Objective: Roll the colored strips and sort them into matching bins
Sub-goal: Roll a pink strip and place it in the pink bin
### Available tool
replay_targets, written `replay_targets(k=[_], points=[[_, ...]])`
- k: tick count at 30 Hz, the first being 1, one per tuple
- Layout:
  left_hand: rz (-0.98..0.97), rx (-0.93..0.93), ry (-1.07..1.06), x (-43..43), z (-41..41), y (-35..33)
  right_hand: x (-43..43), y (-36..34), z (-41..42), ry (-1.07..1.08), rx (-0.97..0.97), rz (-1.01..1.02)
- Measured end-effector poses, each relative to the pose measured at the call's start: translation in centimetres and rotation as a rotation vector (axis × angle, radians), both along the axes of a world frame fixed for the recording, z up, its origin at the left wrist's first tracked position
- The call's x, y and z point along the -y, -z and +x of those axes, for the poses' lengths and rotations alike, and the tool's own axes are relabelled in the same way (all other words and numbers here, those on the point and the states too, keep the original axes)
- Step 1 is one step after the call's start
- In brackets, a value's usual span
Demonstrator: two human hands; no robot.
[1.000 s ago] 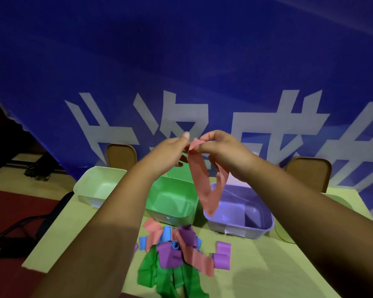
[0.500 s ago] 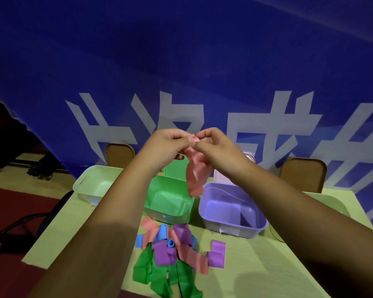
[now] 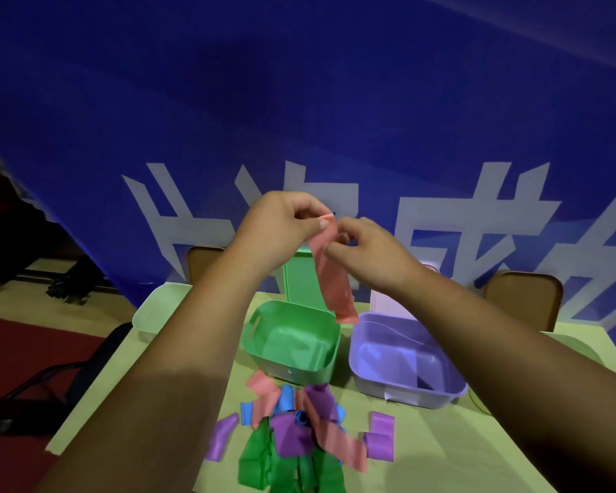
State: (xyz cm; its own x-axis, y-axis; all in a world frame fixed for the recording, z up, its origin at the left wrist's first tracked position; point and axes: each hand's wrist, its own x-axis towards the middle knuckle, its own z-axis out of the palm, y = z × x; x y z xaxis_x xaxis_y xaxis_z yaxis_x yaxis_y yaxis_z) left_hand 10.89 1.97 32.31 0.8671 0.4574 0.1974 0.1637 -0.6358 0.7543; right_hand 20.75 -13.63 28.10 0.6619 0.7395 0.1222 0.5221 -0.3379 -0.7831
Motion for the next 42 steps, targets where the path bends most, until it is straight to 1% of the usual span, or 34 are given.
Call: replay_targets(k=[5, 8, 10, 16, 23, 29, 32, 35, 37, 42], points=[[0.086, 0.005, 0.020, -2.1, -0.7, -1.3, -2.4, -0.7, -0.6, 0.015, -0.061, 0.041], [0.101, 0.012, 0.023, -3.6, -1.4, -2.1, -3.6, -1.1, -1.2, 0.029, -0.122, 0.049], [0.106, 0.019, 0.023, -4.4, -1.8, -2.5, -4.4, -1.3, -1.6, 0.022, -0.124, 0.049], [0.085, 0.062, 0.030, -7.3, -3.1, -3.0, -7.0, -2.1, -2.6, 0.015, -0.112, 0.026], [0.095, 0.075, 0.066, -10.2, -4.5, -3.5, -10.0, -3.3, -3.8, -0.004, -0.112, 0.078], [0.078, 0.088, 0.063, -12.7, -5.8, -3.5, -12.2, -3.4, -5.3, 0.002, -0.164, 0.106], [0.066, 0.100, 0.074, -13.3, -6.3, -3.4, -13.0, -3.3, -5.6, -0.014, -0.170, 0.107], [0.063, 0.094, 0.079, -13.7, -6.6, -3.3, -13.5, -3.3, -6.0, 0.012, -0.167, 0.163], [0.044, 0.103, 0.068, -13.9, -6.8, -3.2, -13.8, -3.3, -6.3, 0.026, -0.199, 0.199], [0.007, 0.104, 0.036, -13.7, -7.1, -2.9, -13.7, -3.5, -6.5, 0.030, -0.214, 0.181]])
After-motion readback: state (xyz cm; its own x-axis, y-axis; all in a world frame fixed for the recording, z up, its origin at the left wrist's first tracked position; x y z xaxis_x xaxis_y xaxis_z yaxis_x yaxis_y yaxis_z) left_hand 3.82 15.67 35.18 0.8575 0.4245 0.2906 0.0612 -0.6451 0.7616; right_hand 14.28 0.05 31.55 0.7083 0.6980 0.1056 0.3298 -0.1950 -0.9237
